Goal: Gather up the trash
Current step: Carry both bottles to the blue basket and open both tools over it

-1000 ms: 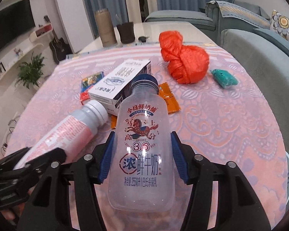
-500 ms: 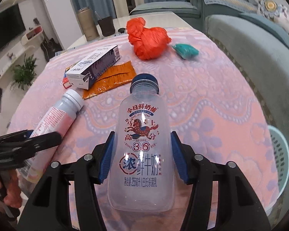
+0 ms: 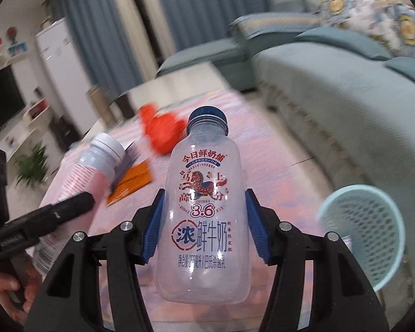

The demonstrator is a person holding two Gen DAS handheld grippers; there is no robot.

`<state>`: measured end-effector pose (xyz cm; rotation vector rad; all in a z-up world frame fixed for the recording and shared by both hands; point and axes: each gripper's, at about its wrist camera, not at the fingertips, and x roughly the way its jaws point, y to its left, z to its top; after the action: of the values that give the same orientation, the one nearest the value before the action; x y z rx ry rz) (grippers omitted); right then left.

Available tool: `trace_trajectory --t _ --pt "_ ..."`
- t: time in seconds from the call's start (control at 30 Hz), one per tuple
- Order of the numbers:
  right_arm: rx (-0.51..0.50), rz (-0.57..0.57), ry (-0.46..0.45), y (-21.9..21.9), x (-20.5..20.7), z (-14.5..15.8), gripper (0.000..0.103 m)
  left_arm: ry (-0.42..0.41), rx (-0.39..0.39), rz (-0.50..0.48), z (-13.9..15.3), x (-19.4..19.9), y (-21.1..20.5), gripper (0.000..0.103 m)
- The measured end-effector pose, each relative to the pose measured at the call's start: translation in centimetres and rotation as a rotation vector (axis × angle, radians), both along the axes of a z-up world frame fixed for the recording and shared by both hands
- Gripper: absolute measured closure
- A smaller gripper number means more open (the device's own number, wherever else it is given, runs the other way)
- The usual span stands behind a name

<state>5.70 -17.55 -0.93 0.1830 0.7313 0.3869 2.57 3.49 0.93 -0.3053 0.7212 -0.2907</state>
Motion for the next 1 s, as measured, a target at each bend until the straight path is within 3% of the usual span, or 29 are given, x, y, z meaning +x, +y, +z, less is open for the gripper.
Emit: trace_trajectory --t 0.13,0.3,0.43,0.7,0.83,1.0 --pt "0.014 -0.138 -0.017 -5.4 0.5 0.4 0.051 -0.061 0.018 -0.082 1.5 2.1 -5.1 0.058" --pt "0.067 -0.276 0.045 -12.0 1.5 -1.7 0.051 -0.054 0.037 -0.159 0.8 5.4 -10.9 0.058" --pt "0.064 -0.375 0.114 -15.8 2.3 -4.7 0.05 -0.012 0.02 -0.215 -1.6 7.8 -15.0 0.058" --pt "0.113 -0.501 0.393 -20.9 3.3 -13.6 0.05 0.146 -0.063 -0.285 -8.6 10.1 -19.1 0.057" --pt "0.13 -0.532 0.446 -22.1 3.5 -15.4 0.048 0.181 -0.015 -0.321 -10.1 10.2 -20.6 0.057" --pt "0.143 -0.551 0.46 -23.0 3.0 -15.9 0.048 0.142 -0.021 -0.328 -9.2 9.8 -20.6 0.037"
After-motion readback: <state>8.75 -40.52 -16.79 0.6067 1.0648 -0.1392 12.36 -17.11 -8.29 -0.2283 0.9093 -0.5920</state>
